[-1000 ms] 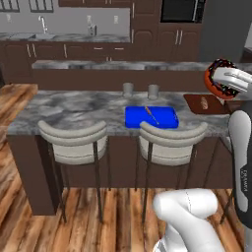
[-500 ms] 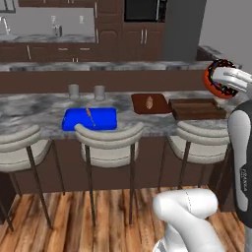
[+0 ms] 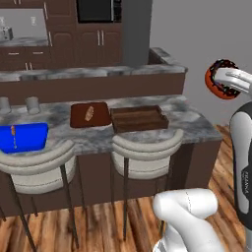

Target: Take the donuts from the fridge and place them on the empty tray on the dining counter.

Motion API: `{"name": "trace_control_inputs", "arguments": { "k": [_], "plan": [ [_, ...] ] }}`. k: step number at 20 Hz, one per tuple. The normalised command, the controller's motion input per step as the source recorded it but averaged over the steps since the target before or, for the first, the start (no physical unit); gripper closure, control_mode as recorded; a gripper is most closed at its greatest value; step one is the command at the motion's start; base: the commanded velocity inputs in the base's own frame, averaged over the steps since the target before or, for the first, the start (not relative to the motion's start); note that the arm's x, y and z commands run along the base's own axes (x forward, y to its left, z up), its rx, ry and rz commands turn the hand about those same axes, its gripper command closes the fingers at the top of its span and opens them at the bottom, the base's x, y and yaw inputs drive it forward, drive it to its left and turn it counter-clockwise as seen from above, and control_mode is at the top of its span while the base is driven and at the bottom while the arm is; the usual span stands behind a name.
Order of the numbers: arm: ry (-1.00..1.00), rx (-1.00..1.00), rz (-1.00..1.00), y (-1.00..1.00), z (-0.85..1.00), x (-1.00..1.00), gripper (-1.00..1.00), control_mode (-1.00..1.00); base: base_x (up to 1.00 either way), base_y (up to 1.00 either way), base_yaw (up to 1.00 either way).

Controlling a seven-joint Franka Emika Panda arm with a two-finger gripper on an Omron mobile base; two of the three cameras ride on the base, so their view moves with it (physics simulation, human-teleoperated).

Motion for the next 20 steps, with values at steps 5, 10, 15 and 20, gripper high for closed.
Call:
{"name": "trace_control_inputs", "arguments": {
  "k": [5,10,15,20],
  "plan": [
    [0.00,0.00,0.00,0.00,0.00,0.00,1.00,1.00,1.00,0.37,-0.01],
    [0.00,0.00,0.00,0.00,0.00,0.00,1.00,1.00,1.00,0.82,0.24],
    [0.00,0.00,0.00,0.00,0.00,0.00,1.00,1.00,1.00,0.20,0.20],
    [0.00,0.00,0.00,0.00,0.00,0.00,1.00,1.00,1.00,-0.11,0.56]
  ]
}}
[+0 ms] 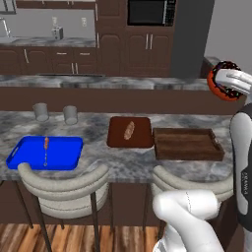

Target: Take the donuts from the fridge and place them on the empty tray on the dining counter.

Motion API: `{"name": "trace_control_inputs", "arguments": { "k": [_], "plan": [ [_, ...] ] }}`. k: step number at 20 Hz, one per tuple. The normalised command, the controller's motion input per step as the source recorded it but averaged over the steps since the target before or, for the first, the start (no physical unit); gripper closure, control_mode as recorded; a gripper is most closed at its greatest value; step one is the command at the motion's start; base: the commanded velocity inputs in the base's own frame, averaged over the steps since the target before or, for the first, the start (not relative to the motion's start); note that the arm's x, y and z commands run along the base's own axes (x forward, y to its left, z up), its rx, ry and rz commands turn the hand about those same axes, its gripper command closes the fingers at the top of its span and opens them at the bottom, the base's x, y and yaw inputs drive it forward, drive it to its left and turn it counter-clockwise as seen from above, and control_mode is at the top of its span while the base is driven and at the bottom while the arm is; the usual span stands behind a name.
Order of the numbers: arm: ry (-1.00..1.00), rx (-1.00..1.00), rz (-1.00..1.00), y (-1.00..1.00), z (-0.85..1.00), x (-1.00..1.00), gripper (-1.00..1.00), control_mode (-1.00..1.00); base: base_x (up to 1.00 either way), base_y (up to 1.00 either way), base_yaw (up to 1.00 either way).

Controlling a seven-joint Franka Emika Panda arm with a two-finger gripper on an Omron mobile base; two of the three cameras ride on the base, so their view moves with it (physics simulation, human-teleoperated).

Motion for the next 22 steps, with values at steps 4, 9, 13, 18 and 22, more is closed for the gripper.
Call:
{"name": "trace_control_inputs", "arguments": {
  "k": [4,9,13,18,22],
  "plan": [
    [0.31,0.00,0.01,-0.12,-0.04,0.50,1.00,-1.00,0.50,-0.09,0.13],
    [0.89,-0.03,0.08,-0.03,-0.18,1.00,1.00,-1.00,0.00,0.00,0.00],
    [0.44,-0.01,0.25,-0.27,-0.85,1.00,1.00,-1.00,0.00,0.00,0.00],
    [0.30,-0.04,0.24,-0.31,-1.00,1.00,1.00,-1.00,0.00,0.00,0.00],
    [0.15,-0.01,0.18,-0.41,-1.00,0.74,1.00,-1.00,0.00,0.00,0.00]
  ]
}}
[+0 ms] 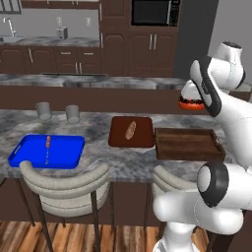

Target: Take the donuts from the fridge and place them on the empty tray on the dining counter.

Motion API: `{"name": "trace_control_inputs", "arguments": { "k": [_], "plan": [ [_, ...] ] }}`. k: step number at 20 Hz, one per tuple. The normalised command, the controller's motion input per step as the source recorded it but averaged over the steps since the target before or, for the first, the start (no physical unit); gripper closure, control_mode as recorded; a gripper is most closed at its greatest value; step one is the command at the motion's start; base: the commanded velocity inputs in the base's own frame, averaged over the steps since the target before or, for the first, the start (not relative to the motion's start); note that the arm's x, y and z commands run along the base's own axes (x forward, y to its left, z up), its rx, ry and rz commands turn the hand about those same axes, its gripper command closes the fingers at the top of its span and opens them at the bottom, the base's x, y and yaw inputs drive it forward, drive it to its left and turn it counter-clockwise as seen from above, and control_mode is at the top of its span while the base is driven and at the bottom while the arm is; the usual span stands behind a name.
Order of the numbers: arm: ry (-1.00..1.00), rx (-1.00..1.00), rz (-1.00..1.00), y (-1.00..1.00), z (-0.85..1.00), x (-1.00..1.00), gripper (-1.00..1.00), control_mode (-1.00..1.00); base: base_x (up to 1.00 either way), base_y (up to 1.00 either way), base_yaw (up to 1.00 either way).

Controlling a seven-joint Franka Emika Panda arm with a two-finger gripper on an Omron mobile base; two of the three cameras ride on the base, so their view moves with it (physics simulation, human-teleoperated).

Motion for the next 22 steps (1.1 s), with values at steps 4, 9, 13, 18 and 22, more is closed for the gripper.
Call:
{"name": "trace_control_inputs", "arguments": {
  "k": [4,9,13,18,22],
  "plan": [
    [0.06,0.00,0.07,-0.25,-1.00,0.42,1.00,-1.00,0.00,0.00,0.00],
    [-0.06,0.04,-0.01,-0.03,-0.99,0.44,1.00,-1.00,0.00,0.00,0.00],
    [-0.15,0.00,-0.15,-0.04,-0.81,0.11,1.00,-1.00,0.00,0.00,0.00],
    [-0.03,0.00,-0.21,-0.03,-0.75,0.28,1.00,-1.00,0.00,0.00,0.00],
    [-0.09,0.00,-0.23,-0.06,-0.83,0.38,1.00,-1.00,0.00,0.00,0.00]
  ]
}}
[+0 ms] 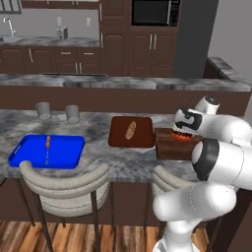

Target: Take the donuts from the fridge and place them on the empty tray on the dining counter.

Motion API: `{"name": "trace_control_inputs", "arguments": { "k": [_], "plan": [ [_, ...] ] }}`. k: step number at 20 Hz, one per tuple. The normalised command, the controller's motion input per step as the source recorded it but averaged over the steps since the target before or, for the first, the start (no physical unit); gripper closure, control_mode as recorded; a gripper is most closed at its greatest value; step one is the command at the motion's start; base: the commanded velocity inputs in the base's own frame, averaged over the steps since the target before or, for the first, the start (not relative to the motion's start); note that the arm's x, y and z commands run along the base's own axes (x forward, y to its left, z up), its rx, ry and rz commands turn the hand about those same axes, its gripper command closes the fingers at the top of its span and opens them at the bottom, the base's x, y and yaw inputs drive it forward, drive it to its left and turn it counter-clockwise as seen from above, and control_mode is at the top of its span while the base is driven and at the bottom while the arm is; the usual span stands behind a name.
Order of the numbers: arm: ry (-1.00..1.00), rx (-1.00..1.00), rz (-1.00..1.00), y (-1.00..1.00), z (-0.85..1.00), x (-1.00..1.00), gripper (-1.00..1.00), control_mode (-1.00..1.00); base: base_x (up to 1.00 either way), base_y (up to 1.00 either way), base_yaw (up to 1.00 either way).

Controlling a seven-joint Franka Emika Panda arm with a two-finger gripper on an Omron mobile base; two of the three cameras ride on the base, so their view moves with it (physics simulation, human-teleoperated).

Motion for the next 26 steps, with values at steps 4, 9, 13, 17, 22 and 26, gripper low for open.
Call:
{"name": "trace_control_inputs", "arguments": {
  "k": [4,9,13,17,22,26],
  "plan": [
    [-0.13,0.01,-0.26,-0.09,-0.55,0.29,1.00,-1.00,0.00,0.00,0.00],
    [0.09,0.00,-0.08,-0.02,-0.20,0.28,1.00,-1.00,0.00,0.00,0.00],
    [0.18,0.02,0.00,-0.06,-0.32,0.30,1.00,-1.00,0.00,0.00,0.00],
    [0.15,0.03,0.00,-0.20,-0.11,0.35,1.00,-1.00,0.00,0.00,0.00],
    [0.08,0.05,0.00,-0.05,-0.25,0.11,1.00,-1.00,0.00,0.00,0.00],
    [0.04,0.06,0.00,0.00,-0.45,0.06,-1.00,-1.00,0.00,0.00,0.00]
  ]
}}
